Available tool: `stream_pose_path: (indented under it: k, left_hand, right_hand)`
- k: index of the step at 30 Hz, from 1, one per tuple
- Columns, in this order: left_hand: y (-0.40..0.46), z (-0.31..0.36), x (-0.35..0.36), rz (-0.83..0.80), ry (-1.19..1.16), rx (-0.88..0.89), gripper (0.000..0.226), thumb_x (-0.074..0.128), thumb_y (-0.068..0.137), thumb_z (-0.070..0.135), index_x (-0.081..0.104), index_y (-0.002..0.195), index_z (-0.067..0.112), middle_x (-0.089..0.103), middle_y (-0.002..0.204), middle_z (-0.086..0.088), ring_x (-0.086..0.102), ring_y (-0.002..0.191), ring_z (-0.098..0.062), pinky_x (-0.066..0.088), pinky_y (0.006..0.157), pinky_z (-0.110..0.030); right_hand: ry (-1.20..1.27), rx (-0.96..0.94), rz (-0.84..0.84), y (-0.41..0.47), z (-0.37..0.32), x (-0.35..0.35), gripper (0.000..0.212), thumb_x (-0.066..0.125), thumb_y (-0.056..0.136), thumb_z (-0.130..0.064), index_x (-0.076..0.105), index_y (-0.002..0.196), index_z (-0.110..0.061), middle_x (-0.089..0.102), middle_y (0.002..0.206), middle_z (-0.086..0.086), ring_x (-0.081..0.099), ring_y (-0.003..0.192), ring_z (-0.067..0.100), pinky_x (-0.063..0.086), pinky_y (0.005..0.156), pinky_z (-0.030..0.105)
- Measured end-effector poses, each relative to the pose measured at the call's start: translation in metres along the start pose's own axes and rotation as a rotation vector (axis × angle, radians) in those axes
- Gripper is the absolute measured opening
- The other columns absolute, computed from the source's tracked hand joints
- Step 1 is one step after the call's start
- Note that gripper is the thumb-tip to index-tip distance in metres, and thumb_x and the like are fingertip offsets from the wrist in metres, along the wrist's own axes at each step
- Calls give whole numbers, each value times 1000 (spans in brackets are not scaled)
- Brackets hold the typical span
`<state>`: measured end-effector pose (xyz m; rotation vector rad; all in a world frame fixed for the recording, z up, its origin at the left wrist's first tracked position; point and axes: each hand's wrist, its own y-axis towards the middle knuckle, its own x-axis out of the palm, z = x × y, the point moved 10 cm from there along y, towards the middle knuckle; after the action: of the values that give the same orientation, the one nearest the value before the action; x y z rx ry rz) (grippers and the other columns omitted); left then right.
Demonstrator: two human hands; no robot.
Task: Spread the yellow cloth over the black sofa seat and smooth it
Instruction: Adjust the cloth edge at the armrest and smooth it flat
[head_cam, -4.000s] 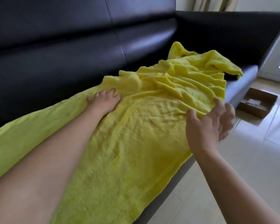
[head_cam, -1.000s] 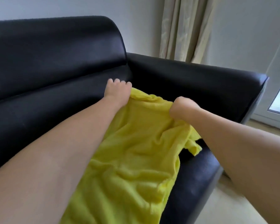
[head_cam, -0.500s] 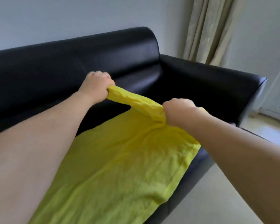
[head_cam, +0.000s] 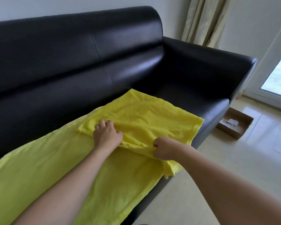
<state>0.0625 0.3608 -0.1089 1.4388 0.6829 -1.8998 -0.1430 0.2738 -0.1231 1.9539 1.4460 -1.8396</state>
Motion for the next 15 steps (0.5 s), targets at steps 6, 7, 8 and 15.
stream_pose_path:
  k: [6,7,8,15]
  left_hand:
    - [-47,51,45,-333,-29,405,71,45,61,22,48,131,33,34,146,8,27,138,-19,14,116,-40]
    - [-38,39,37,-291,-125,320,65,43,59,25,57,123,33,37,146,5,31,137,-20,17,116,-38]
    - [-29,25,27,-229,-283,205,58,41,58,27,66,111,31,42,142,1,37,134,-21,23,114,-35]
    - [-41,-58,10,95,-695,-672,56,52,81,20,39,135,15,27,142,-12,34,125,-36,40,101,-44]
  right_hand:
    - [870,129,115,-19,40,-21,40,65,89,-26,58,127,-18,53,126,4,50,107,20,39,84,28]
    - [1033,222,210,-22,59,-23,46,65,89,-30,54,131,-19,49,133,6,49,112,24,39,87,31]
    - [1158,363,312,-26,82,-17,54,66,87,-34,48,136,-19,44,138,8,48,117,28,41,91,36]
    - [1582,726,117,-28,75,65,50,66,87,-19,39,127,-6,49,122,15,52,115,37,44,95,44]
